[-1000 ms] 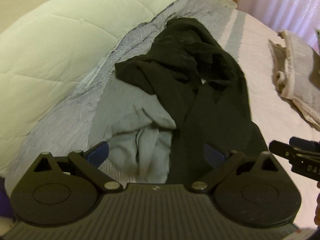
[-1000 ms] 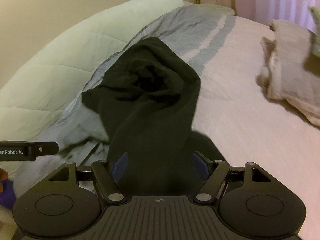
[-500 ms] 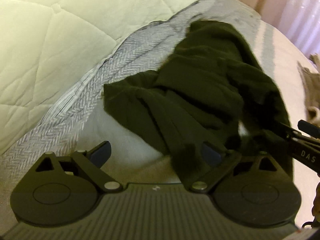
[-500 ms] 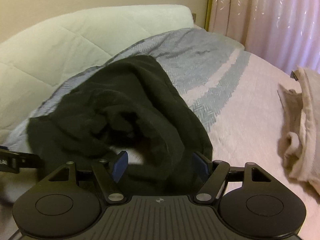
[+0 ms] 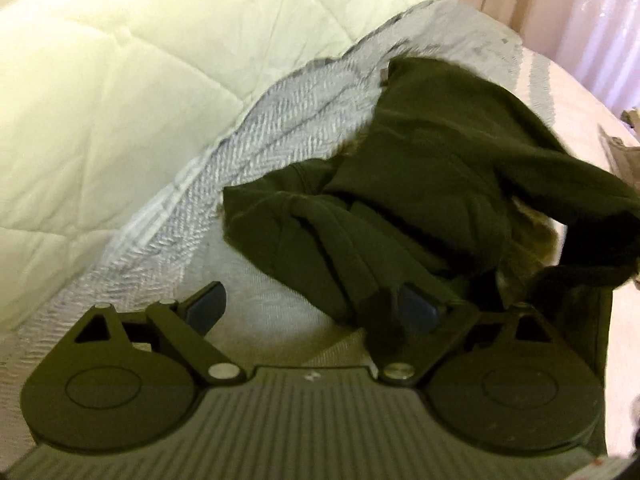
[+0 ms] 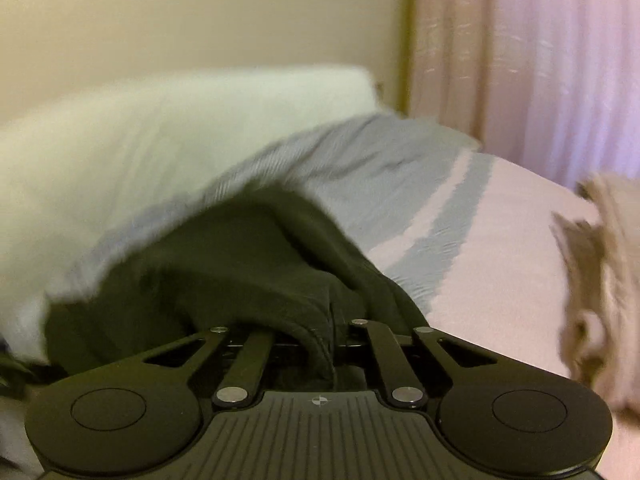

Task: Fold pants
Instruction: 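Grasp the black trousers with both grippers and lift them off the bed, then lay the black trousers down on the open bed area and release both grippers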

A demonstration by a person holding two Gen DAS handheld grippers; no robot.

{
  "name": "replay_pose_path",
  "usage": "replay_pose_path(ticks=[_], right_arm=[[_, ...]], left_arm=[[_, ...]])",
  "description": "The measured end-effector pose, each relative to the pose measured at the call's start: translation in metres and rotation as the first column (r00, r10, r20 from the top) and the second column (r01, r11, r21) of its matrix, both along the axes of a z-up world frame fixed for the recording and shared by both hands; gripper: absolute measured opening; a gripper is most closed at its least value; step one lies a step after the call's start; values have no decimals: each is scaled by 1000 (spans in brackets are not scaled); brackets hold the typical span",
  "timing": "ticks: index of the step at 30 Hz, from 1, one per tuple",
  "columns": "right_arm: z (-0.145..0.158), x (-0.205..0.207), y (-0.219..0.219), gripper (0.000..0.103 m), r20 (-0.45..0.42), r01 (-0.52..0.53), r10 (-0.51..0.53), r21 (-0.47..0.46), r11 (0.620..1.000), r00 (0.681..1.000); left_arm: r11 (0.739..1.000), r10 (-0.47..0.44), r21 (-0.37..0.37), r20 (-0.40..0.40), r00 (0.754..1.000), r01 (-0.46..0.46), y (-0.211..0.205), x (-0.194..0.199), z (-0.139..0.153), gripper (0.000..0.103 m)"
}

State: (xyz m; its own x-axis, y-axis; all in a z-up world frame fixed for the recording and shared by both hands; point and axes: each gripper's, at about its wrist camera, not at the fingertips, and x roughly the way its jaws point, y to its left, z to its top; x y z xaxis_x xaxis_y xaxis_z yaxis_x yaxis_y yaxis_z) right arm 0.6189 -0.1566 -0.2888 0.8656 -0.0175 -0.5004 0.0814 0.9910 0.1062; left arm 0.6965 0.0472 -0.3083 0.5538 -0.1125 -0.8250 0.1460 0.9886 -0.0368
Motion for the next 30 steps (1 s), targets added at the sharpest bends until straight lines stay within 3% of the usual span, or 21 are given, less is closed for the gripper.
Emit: replay_pose_path(ticks=[2,5,10,15,18,20,22,24,26,27,28,29,30], right_arm=[[34,-43,-20,2,95,48,-59,113,992,994],[80,-101,-39,2,192,85,-127,211,974,973],[162,-205,-65,2,262,150,-212,239,959,942],[246,-323,-109,2,337,248,-342,293,923,877],[290,-394,-132,2,351,373,-444,253,893,824],[315,-444,-146,2,351,471,-522,226,853,777],[333,-498,-162,2,342,577,-618,223,785,708],[344,-565,-175,2,311,697,-725,216,684,615],[340,-610,-181,3,222,768,-778,148,623,588],[329,-634,-184,4,134,794,-796,83,603,590],[311,-656,-187,5,19,797,-797,2,604,604],[292,-668,-189,6,-88,775,-778,-72,628,623],[258,-685,-193,8,-280,715,-727,-166,680,627]], left_arm=[[1000,-19,-3,22,1000,19,-2,-15,16,91],[999,-47,-18,50,998,48,-7,-41,42,91],[990,-125,-55,85,989,130,-29,-104,93,91],[963,-255,-59,119,960,263,-69,-191,142,91],[939,-323,-75,133,937,335,-99,-248,168,91],[917,-378,-82,132,916,390,-123,-285,182,91],[889,-437,-88,130,890,449,-150,-327,193,91],[854,-498,-96,132,857,512,-177,-373,201,92],[819,-553,-101,129,823,565,-201,-418,204,92],[798,-583,-104,119,804,594,-212,-441,202,93],[776,-614,-107,101,783,622,-223,-464,198,93],[757,-640,-106,82,764,645,-232,-485,195,93],[734,-669,-99,61,741,671,-242,-510,189,93]])
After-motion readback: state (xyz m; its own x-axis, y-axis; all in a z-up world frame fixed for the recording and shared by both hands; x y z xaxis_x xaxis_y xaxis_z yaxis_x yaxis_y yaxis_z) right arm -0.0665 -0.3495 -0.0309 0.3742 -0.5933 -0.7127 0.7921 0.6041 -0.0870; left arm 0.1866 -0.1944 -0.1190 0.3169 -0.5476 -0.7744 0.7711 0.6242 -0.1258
